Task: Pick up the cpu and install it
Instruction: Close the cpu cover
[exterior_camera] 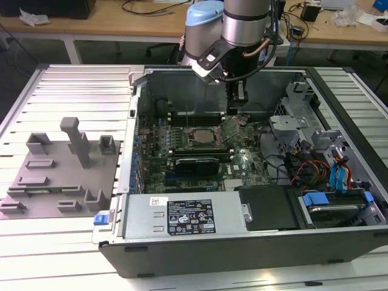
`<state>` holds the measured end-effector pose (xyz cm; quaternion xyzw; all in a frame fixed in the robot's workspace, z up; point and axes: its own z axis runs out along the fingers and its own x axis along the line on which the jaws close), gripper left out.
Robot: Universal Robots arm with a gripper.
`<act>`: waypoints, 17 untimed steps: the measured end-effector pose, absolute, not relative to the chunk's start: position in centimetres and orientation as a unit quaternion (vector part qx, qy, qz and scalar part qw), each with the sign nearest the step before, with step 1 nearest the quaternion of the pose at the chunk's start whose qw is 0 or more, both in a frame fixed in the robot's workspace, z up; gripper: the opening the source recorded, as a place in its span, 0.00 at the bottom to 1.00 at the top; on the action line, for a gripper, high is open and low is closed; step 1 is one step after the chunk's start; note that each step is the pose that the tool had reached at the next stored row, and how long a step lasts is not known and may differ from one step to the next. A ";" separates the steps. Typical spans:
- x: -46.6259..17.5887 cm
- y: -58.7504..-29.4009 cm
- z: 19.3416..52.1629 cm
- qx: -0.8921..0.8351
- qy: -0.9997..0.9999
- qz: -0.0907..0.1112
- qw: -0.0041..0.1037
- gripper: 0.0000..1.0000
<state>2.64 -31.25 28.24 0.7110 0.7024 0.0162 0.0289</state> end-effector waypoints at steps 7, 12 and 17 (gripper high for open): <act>5.5 -31.3 28.2 0.711 0.702 0.015 0.028 0.11; 6.3 -31.3 27.8 0.711 0.702 0.010 0.023 0.11; 7.2 -31.3 26.1 0.712 0.702 -0.002 0.011 0.11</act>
